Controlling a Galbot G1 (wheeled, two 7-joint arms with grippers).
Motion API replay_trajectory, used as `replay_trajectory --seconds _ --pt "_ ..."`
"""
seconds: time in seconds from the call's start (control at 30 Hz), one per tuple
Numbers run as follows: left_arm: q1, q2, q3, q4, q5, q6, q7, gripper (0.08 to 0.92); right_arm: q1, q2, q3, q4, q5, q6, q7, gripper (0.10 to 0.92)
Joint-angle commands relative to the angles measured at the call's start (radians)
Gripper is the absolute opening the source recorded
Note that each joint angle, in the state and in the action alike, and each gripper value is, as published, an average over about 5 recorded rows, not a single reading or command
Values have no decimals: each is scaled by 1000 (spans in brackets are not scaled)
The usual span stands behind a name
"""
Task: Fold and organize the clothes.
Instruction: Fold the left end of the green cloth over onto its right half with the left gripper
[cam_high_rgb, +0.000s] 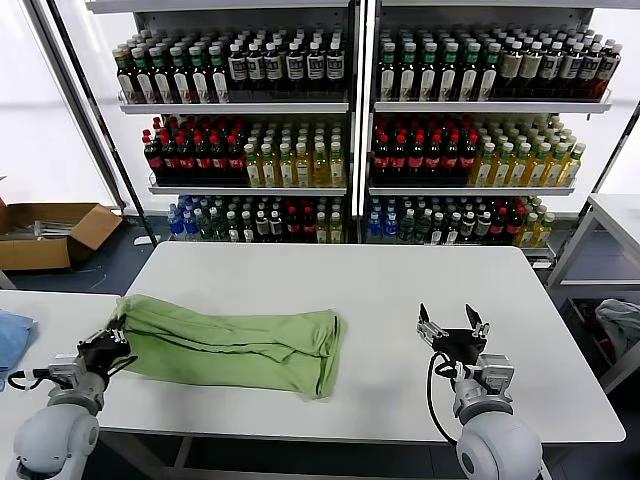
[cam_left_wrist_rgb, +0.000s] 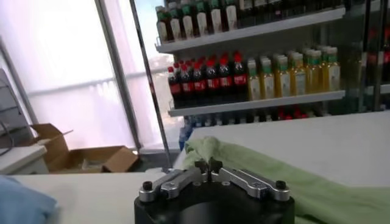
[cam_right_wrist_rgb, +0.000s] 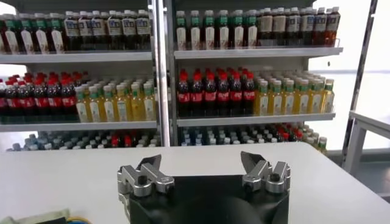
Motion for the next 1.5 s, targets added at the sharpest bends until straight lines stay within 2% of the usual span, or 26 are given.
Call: replay_trajectory --seconds 0.03,0.27,0.43,0.6,1.0,1.2,1.5 --pt "11 21 7 -92 -16 6 -15 85 -18 -2 12 6 0 2 0 823" --pt "26 -178 275 -258 49 36 -30 85 -46 -5 39 32 -1 -5 4 823" --pt "-37 -265 434 -211 85 55 -36 85 -75 -1 72 64 -4 -14 8 823" --pt "-78 -300 507 -137 94 56 -37 85 -107 11 105 80 -11 -14 9 823" --pt "-129 -347 607 -62 106 64 -35 85 -154 48 135 88 -36 -8 7 823" --pt "-113 -373 643 -58 214 61 -17 85 -170 57 141 84 -41 -3 6 823" --pt "-113 -409 635 66 283 40 32 85 -185 65 132 81 -42 6 3 823"
